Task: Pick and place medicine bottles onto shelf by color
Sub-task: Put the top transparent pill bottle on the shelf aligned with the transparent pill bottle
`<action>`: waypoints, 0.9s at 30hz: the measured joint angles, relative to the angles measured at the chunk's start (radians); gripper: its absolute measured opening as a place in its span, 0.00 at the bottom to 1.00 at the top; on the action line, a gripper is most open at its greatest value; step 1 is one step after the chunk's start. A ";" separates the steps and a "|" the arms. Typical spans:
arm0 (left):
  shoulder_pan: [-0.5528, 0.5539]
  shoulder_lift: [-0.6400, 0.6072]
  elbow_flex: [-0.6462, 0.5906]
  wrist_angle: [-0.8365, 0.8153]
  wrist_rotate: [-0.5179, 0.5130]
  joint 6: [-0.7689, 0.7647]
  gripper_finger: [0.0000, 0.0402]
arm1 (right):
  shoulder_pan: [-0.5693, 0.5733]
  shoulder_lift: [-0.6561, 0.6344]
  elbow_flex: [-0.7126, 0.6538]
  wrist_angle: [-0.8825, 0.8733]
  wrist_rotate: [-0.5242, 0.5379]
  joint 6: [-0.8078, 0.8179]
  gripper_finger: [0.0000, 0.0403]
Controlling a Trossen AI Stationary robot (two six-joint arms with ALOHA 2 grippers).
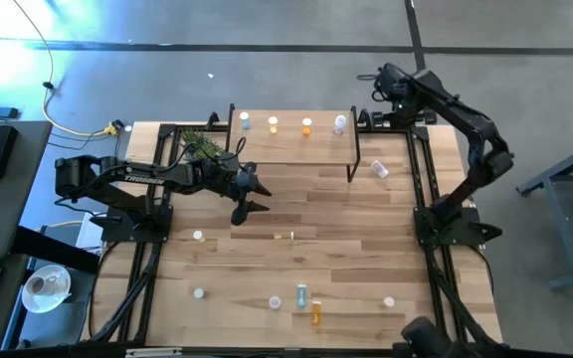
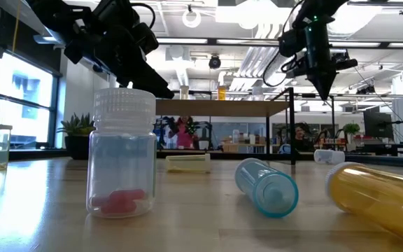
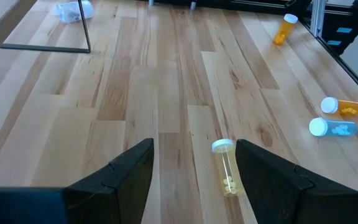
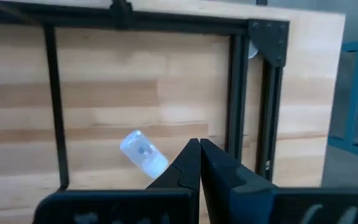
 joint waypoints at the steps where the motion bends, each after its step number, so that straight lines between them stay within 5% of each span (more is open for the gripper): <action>1: 0.000 0.000 0.000 0.000 0.000 0.000 0.54 | 0.010 -0.011 -0.026 0.004 0.000 0.009 0.00; 14: -0.001 0.000 0.000 -0.008 0.000 -0.003 0.54 | 0.061 -0.315 -0.487 0.364 -0.102 0.086 0.00; 27: -0.001 0.000 0.000 -0.008 0.000 -0.036 0.54 | 0.061 -0.413 -0.693 0.513 -0.127 0.123 0.00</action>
